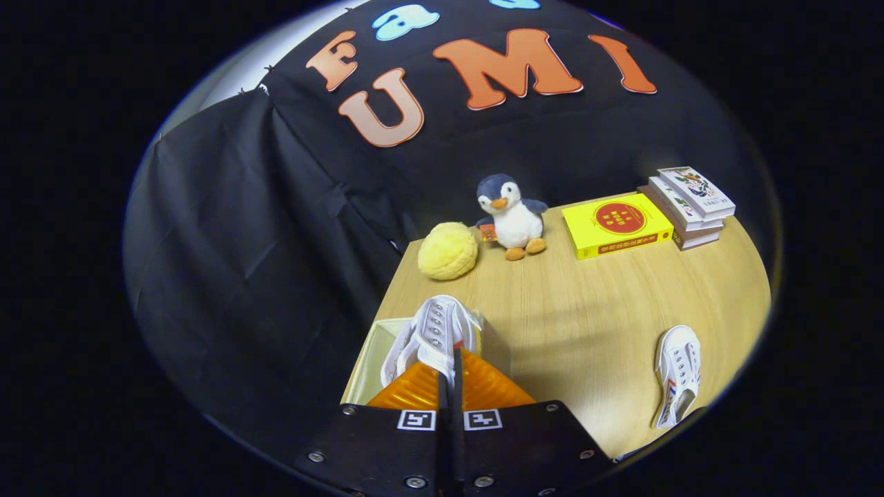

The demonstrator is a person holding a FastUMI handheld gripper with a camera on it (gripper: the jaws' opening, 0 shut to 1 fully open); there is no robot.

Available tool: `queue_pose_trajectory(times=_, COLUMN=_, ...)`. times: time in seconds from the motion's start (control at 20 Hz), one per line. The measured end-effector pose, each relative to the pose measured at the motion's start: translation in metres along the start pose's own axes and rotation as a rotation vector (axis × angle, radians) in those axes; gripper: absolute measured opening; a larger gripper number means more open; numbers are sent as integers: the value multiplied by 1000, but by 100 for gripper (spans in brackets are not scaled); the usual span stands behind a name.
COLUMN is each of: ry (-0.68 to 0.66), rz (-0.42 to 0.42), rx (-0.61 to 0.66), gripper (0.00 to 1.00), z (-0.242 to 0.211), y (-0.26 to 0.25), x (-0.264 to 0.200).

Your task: Open the storage box then place both shoes into the box .Put the left shoe in first, then the right shoe, with the right side of both shoes facing outward in a uniform manner.

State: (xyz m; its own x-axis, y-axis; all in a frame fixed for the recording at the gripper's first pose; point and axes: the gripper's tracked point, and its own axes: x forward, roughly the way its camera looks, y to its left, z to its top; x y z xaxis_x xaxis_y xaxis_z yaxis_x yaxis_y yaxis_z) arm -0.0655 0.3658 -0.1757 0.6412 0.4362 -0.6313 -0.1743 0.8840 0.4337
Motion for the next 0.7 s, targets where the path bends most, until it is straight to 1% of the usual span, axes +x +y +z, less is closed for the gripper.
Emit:
queue_pose_trajectory(times=0.2, ry=71, rz=-2, rx=-33, gripper=0, z=-31, y=32, x=24)
queue_pose_trajectory(times=0.35, ry=123, rz=-24, rx=-12, gripper=1, z=-51, y=45, x=43)
queue_pose_trajectory(times=0.45, ry=151, rz=-52, rx=-12, gripper=1, z=-58, y=50, x=57)
queue_pose_trajectory(times=0.7, ry=218, rz=-158, rx=-20, gripper=1, z=-77, y=47, x=87)
